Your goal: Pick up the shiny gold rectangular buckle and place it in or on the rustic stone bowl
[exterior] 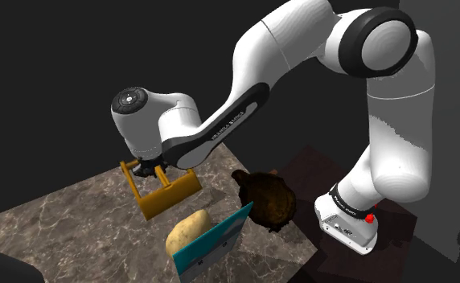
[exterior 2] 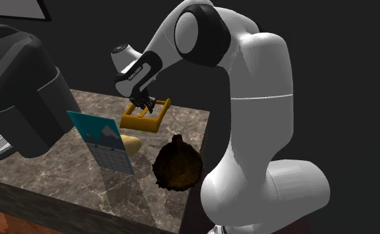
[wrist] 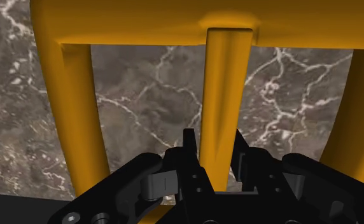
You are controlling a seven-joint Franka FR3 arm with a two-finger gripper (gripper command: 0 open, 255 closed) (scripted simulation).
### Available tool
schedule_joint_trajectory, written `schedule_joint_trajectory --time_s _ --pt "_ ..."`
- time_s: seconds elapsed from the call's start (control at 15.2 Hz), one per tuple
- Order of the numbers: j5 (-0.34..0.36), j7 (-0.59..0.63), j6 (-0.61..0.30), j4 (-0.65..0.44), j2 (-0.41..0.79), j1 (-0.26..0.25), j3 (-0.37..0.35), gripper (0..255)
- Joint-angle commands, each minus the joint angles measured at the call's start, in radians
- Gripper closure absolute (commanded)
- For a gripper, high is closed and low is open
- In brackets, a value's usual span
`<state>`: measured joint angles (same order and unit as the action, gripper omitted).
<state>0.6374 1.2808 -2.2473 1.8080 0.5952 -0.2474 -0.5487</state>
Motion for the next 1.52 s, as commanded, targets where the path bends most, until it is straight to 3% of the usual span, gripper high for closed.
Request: schedule_joint_trajectory --time_s 0.0,1.45 --pt "-0.013 -0.01 0.015 0.0 -0.018 0.006 -0.01 255" --pt "-0.152 -0.124 0.211 -0.071 -0.178 0.056 -0.089 255"
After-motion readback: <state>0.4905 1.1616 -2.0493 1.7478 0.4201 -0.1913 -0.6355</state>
